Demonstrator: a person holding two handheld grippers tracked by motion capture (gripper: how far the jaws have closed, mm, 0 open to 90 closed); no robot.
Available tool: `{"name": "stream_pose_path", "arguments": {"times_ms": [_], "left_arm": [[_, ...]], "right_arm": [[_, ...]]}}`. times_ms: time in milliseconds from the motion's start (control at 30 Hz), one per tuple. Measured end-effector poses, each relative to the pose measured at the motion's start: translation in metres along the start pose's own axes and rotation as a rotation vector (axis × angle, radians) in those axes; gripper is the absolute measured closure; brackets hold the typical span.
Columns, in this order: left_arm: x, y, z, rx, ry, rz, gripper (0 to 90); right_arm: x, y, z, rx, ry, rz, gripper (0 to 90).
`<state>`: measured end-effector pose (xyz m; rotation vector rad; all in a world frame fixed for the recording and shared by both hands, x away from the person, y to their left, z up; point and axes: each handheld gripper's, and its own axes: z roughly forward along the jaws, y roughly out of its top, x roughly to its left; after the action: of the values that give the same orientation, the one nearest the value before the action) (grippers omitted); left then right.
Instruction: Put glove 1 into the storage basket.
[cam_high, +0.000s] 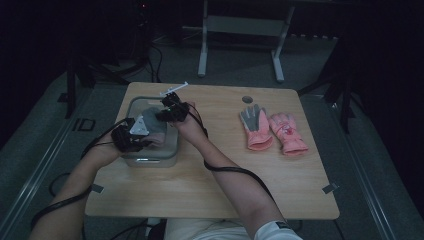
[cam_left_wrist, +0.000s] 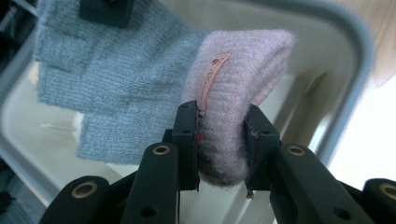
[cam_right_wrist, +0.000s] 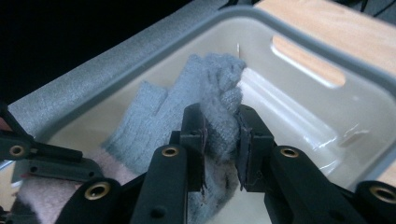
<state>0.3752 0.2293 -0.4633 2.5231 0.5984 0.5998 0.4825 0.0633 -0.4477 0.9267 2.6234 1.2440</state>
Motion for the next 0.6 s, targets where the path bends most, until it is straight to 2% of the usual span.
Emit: {"name": "stream_pose_path", "arguments": {"times_ms": [67,167,233,267,300,367,500,567,600], "left_arm": [[0.001,-0.001,0.009,0.029,-0.009,0.000,70.4],[0.005,0.000,0.020,0.063,-0.042,-0.005,70.4],[0.008,0.003,0.025,0.093,-0.068,0.004,70.4],[0.008,0.003,0.025,0.093,-0.068,0.004,70.3],[0.011,0.006,0.031,0.119,-0.096,0.000,70.3],[0.014,0.009,0.036,0.147,-0.120,0.006,70.3],[0.018,0.012,0.043,0.200,-0.150,0.015,70.1],[0.018,0.012,0.043,0.200,-0.150,0.015,70.1],[0.020,0.014,0.048,0.213,-0.158,0.019,70.0]], "right_arm": [[-0.003,-0.003,0.009,0.016,0.005,0.028,75.2],[-0.008,-0.008,0.020,0.044,-0.008,0.041,75.1],[-0.010,-0.010,0.026,0.058,-0.017,0.042,74.9],[-0.011,-0.010,0.028,0.068,-0.021,0.040,74.7],[-0.011,-0.011,0.031,0.078,-0.031,0.035,74.4],[-0.013,-0.013,0.036,0.096,-0.045,0.031,73.6],[-0.012,-0.012,0.036,0.109,-0.060,0.033,69.1],[-0.012,-0.013,0.036,0.110,-0.066,0.030,69.1],[-0.015,-0.013,0.032,0.101,-0.057,0.040,65.1]]}}
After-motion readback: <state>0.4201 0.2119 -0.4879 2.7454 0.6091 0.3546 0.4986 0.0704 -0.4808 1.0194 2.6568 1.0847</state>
